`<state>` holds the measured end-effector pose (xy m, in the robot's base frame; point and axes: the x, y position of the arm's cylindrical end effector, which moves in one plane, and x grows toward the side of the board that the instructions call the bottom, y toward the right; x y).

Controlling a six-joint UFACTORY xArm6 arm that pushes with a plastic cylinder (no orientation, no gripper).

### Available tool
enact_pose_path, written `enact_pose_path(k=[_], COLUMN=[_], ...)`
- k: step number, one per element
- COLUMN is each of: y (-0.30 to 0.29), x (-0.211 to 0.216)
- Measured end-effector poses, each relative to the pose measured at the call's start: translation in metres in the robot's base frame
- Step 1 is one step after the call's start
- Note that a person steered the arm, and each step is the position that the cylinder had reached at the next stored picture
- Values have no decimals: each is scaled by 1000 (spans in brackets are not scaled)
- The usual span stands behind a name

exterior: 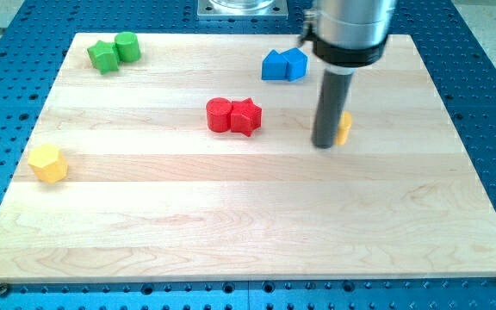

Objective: Keep hexagon below red blocks

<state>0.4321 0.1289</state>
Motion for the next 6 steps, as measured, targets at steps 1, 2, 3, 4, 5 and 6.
enact_pose_path(k=[1,2,3,4,5,6], y=[39,54,60,-26,-149,-317], x=[-9,-17,-17,44,118,146])
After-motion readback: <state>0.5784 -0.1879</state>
